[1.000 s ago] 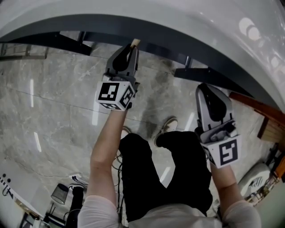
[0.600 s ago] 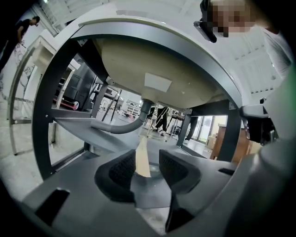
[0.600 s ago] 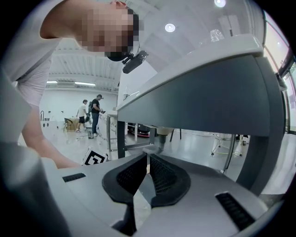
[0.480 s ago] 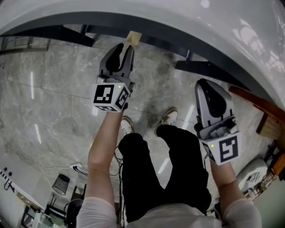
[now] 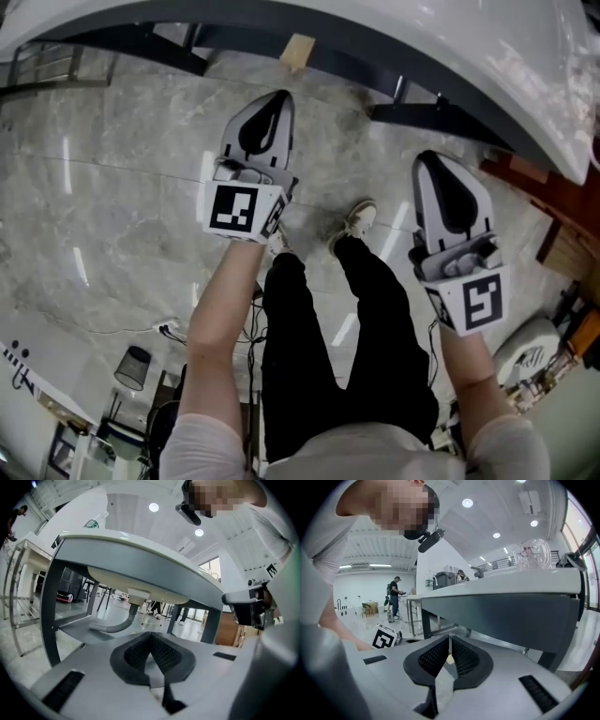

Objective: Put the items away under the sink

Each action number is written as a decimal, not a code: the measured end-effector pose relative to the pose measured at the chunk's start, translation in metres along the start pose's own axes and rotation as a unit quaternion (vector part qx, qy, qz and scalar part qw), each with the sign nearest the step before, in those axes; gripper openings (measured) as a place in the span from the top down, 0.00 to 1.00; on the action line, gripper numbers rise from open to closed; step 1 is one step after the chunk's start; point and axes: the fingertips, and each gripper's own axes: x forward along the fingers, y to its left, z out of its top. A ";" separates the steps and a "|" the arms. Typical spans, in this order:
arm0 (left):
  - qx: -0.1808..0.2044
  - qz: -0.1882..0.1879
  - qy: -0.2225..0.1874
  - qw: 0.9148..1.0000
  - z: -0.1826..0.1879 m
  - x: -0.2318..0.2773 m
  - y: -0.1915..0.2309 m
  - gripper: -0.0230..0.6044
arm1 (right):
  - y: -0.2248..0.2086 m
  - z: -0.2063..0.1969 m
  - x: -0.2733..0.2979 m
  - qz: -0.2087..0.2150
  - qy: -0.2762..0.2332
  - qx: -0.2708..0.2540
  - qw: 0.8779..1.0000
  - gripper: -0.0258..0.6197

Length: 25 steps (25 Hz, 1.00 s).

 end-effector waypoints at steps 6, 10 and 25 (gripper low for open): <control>-0.005 -0.007 0.005 1.000 0.046 -0.024 -0.024 0.96 | 0.020 0.043 -0.018 -0.008 0.003 0.011 1.000 0.89; -0.009 -0.003 0.003 1.000 0.085 -0.039 -0.037 0.96 | 0.029 0.076 -0.029 -0.010 -0.002 0.016 1.000 0.89; -0.005 0.002 -0.011 1.000 0.204 -0.087 -0.081 0.96 | 0.069 0.190 -0.056 0.016 -0.033 0.014 0.999 0.89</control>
